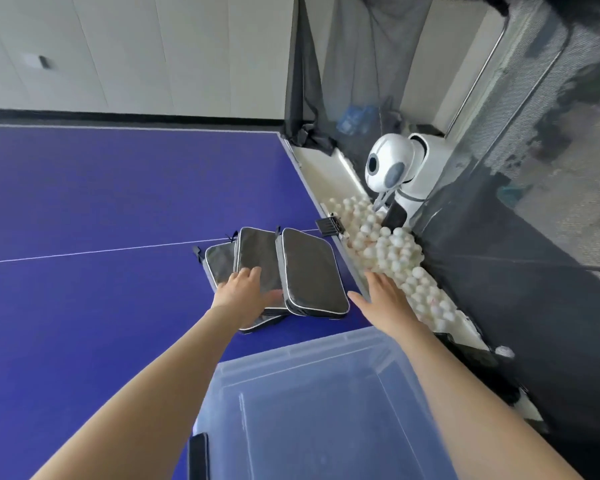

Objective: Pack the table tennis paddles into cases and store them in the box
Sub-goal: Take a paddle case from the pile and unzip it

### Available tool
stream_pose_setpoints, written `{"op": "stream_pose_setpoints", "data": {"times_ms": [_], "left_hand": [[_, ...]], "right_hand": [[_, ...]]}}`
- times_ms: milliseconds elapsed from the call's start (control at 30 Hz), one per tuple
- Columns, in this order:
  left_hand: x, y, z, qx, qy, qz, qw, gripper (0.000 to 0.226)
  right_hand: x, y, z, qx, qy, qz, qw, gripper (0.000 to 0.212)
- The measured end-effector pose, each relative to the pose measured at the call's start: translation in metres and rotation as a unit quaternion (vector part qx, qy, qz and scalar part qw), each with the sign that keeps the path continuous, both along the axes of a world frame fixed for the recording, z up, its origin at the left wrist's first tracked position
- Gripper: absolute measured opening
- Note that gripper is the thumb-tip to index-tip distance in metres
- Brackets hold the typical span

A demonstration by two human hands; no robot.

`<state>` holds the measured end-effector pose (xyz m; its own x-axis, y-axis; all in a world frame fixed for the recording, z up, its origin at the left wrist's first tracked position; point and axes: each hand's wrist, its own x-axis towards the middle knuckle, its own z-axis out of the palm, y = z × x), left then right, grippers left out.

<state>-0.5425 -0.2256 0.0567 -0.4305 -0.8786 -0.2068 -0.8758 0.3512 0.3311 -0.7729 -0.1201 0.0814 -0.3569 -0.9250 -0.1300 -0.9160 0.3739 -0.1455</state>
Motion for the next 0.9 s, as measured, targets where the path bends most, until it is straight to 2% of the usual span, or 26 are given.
{"op": "stream_pose_setpoints", "data": {"times_ms": [233, 333, 533, 633, 733, 900], "left_hand": [[-0.071, -0.053, -0.058, 0.133, 0.122, 0.166, 0.97, 0.081], [-0.09, -0.073, -0.079, 0.152, 0.157, 0.22, 0.951, 0.081], [-0.113, -0.102, -0.112, 0.182, 0.198, 0.28, 0.922, 0.086], [-0.122, -0.111, -0.119, 0.184, 0.198, 0.293, 0.917, 0.085], [-0.131, -0.114, -0.123, 0.198, 0.212, 0.291, 0.912, 0.081], [-0.136, -0.111, -0.122, 0.203, 0.238, 0.302, 0.9, 0.071]], "right_hand": [[-0.073, -0.075, -0.062, 0.013, -0.15, -0.047, 0.987, 0.061], [-0.09, -0.104, -0.093, 0.029, -0.236, -0.084, 0.968, 0.064], [-0.101, -0.147, -0.141, 0.091, -0.307, -0.127, 0.939, 0.068], [-0.101, -0.161, -0.155, 0.103, -0.366, -0.166, 0.91, 0.066], [-0.1, -0.169, -0.165, 0.08, -0.447, -0.214, 0.865, 0.057], [-0.098, -0.17, -0.17, 0.048, -0.521, -0.257, 0.812, 0.061]]}}
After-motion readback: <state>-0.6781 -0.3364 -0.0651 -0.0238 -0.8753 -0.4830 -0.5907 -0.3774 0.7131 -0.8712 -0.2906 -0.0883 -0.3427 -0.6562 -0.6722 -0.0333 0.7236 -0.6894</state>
